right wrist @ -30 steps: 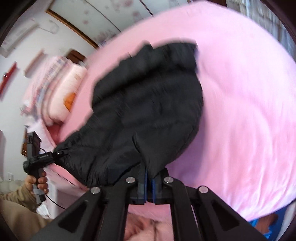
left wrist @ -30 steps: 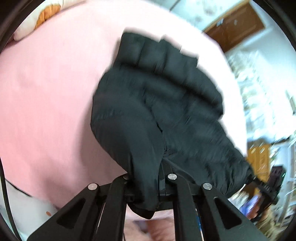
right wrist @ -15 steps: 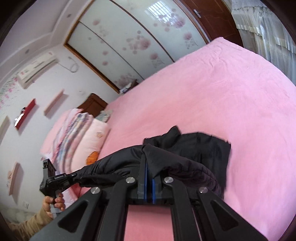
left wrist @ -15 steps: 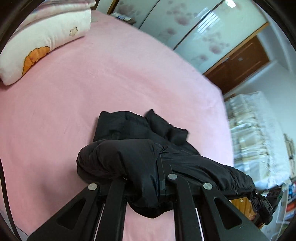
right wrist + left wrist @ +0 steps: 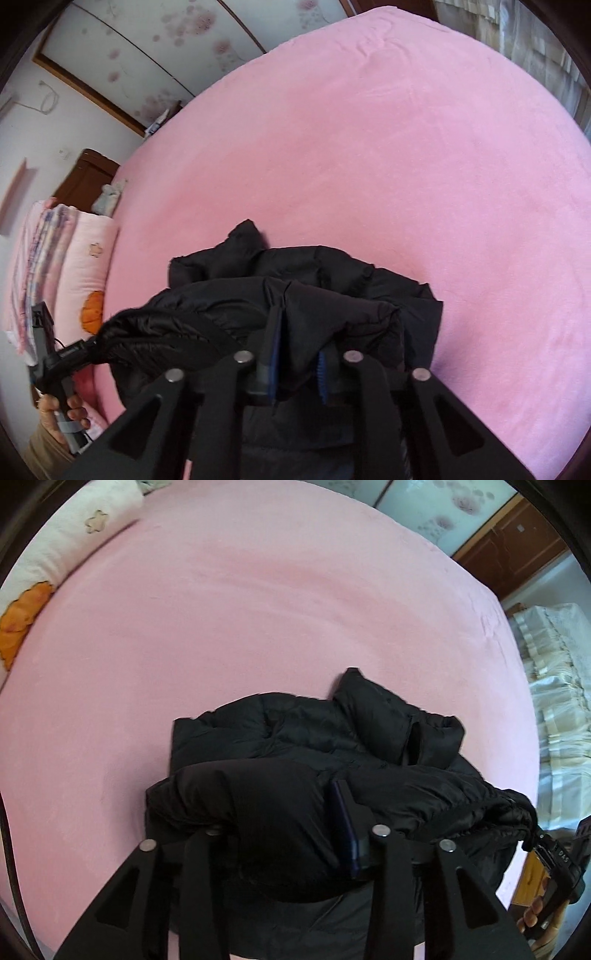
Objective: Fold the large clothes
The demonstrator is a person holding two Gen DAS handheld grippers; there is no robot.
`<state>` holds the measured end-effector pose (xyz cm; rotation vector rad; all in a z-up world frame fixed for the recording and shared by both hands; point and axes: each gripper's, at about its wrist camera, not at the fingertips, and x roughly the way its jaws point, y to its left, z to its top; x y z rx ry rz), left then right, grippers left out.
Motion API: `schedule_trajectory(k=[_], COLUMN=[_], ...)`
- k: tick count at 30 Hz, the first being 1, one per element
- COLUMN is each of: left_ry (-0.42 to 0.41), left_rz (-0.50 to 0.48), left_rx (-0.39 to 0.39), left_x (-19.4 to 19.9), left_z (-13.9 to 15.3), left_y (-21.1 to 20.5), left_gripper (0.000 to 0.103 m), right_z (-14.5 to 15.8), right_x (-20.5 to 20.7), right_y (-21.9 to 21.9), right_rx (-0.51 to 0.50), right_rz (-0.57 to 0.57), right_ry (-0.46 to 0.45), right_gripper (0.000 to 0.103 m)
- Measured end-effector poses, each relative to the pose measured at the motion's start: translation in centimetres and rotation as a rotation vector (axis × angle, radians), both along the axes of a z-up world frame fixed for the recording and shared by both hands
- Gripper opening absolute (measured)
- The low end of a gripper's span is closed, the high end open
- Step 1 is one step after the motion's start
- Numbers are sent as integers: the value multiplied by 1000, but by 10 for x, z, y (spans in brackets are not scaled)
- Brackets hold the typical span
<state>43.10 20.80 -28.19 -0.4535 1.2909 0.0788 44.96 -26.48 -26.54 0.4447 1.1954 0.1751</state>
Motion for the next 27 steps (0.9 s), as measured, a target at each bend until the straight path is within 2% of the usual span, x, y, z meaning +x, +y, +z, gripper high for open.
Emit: schedule_trajectory(k=[1, 3, 5, 6, 7, 9, 12, 14, 18, 21, 24, 27], left_ry=[-8, -31, -59, -72, -89, -123, -159, -180, -194, -230, -259, -269], left_rz=[-13, -38, -65, -75, -79, -62, -22, -21, -127, -251, -417, -548], left_rx=[-29, -76, -132, -163, -197, -202, -215, -127, 60, 165, 255, 305], left_x=[1, 0, -4, -4, -5, -7, -6, -2, 11, 20, 30, 40], left_z=[3, 12, 25, 29, 34, 46, 58, 60, 43, 27, 11, -1], left_y=[1, 4, 9, 12, 16, 23, 35, 39, 31, 19, 2, -14], left_gripper=[44, 57, 64, 73, 77, 84, 85, 87, 87, 87, 87, 86], right_z=[4, 15, 28, 35, 42, 50, 59, 59, 49, 38, 20, 1], right_x=[-2, -7, -11, -13, -14, -15, -16, -14, -7, 2, 15, 33], right_y=[1, 3, 6, 6, 6, 7, 13, 21, 34, 40, 43, 38], right_rx=[-11, -22, -40, -46, -40, -11, -44, -98, -192, -232, -278, -295], right_rz=[-1, 9, 33, 44, 52, 58, 87, 128, 221, 287, 339, 357], right_ry=[-8, -37, -78, -103, -129, -162, -212, -232, -240, -252, -236, -200], right_gripper=[26, 36, 60, 66, 73, 75, 75, 75, 75, 75, 75, 75])
